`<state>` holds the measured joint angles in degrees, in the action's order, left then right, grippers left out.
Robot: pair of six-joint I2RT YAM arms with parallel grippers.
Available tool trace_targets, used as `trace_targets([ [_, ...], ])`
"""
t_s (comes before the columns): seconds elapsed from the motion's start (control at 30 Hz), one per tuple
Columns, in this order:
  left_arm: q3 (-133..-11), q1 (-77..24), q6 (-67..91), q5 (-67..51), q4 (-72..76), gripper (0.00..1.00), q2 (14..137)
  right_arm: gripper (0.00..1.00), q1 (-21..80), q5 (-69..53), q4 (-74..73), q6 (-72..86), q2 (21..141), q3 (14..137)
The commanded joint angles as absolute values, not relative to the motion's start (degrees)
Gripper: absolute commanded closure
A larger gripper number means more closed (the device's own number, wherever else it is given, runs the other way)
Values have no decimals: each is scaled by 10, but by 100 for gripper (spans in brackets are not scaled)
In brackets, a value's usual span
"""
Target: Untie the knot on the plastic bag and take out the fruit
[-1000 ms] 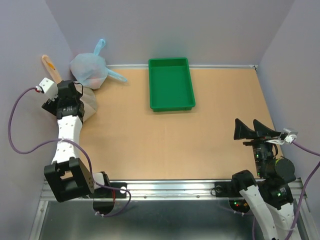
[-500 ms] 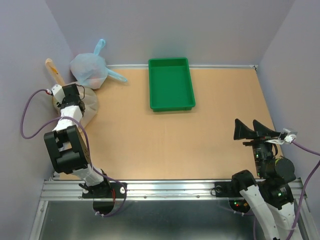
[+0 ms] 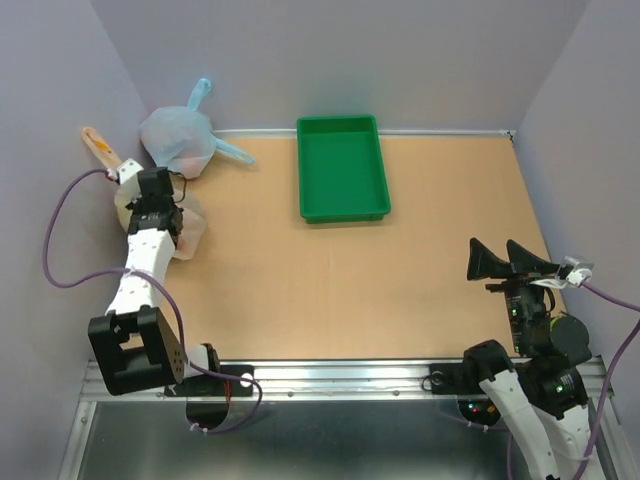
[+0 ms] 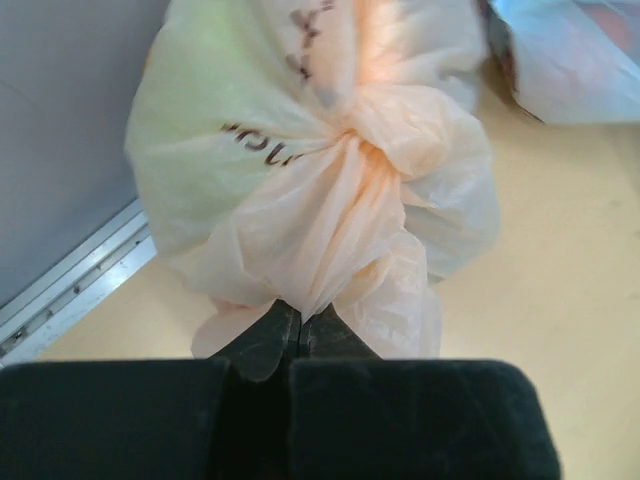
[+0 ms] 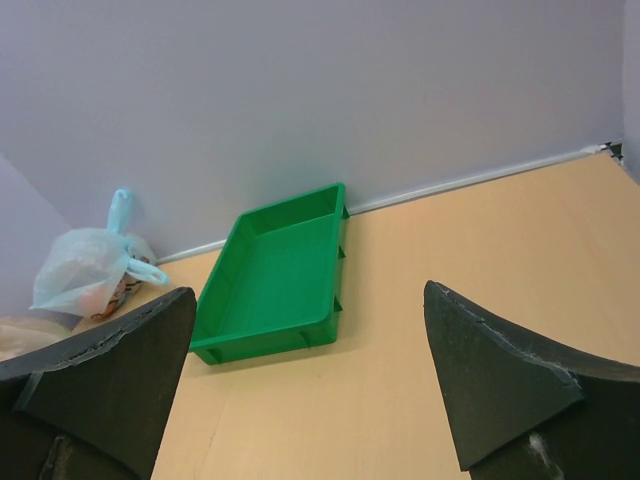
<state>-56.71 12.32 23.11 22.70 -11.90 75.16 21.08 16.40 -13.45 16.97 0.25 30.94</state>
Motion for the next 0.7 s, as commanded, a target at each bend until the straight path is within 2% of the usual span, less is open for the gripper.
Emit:
trace_targets([
  [0.0,-580,32,206,268,-153,100,705,0,214,156,-138,153,15,334],
  [0.17,-592,-68,207,269,-216,100,663,0,214,117,-176,172,98,371],
  [0.3,-593,-126,225,251,-264,100,630,0,214,43,-209,201,223,409],
  [0.5,-599,-187,243,151,-325,100,576,0,214,-97,-218,218,340,465],
  [0.67,-599,-242,233,29,-331,100,565,0,214,-120,-219,224,433,500],
])
